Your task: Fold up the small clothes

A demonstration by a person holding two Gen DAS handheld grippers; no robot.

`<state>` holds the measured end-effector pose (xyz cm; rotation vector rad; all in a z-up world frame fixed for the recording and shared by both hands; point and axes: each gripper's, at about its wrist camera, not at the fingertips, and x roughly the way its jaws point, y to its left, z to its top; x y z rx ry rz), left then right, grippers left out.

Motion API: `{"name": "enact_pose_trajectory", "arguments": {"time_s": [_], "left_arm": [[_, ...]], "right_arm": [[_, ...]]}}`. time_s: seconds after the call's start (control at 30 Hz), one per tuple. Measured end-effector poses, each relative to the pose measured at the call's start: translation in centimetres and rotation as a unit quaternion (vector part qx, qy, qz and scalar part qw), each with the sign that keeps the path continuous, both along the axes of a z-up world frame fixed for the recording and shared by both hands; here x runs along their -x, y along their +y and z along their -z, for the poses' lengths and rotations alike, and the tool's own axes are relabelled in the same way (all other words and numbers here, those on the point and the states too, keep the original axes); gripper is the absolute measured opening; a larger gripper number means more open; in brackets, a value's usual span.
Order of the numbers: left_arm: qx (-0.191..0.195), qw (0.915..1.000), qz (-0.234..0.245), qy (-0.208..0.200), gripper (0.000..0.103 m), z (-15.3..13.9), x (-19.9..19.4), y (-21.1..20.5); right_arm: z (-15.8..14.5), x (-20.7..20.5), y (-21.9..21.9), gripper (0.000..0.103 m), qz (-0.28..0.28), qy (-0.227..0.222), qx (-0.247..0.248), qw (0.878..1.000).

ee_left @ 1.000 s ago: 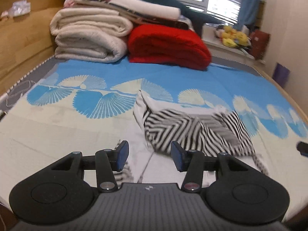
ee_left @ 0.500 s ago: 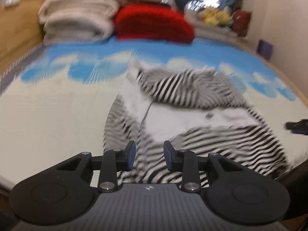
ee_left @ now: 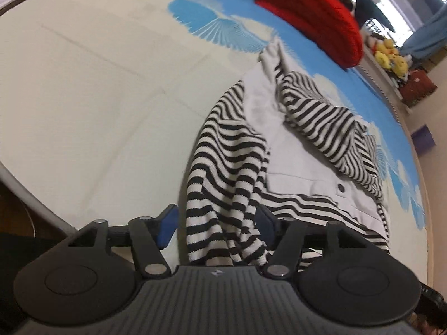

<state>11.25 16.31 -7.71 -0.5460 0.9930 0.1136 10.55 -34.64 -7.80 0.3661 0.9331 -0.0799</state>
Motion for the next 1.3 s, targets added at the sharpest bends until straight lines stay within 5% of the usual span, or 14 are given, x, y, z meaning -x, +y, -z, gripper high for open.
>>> {"name": "enact_pose_trajectory", "arguments": {"time_s": [0.2,0.5,0.63,0.9,1.3], "left_arm": [[-0.001,0.9998,-0.009,0.018,0.085,1.4,-1.1,-1.2],[-0.039,0.9982,0.012,0.045,0.083,3.8,-1.9,-3.1],[-0.085,0.9953,0.015,0.044,0.07,3.9,-1.7,-4.0],[-0.071,0.9968,0.006,0.035,0.026,3.3,-1.4,-3.5],[-0.082,0.9956,0.021,0.041,0.039,3.7,-1.7,-4.1]], "right_arm": [[1.9,0.0,-1.4,0.047,0.025,0.034,-0.035,0.998],[3.2,-0.4,-1.1,0.048,0.014,0.061,-0.065,0.996],[3.3,-0.5,-0.7,0.048,0.008,0.064,-0.063,0.996],[1.9,0.0,-1.2,0.049,0.018,0.023,-0.09,0.995],[3.7,-0.4,0.1,0.049,0.004,0.065,-0.038,0.997]]}}
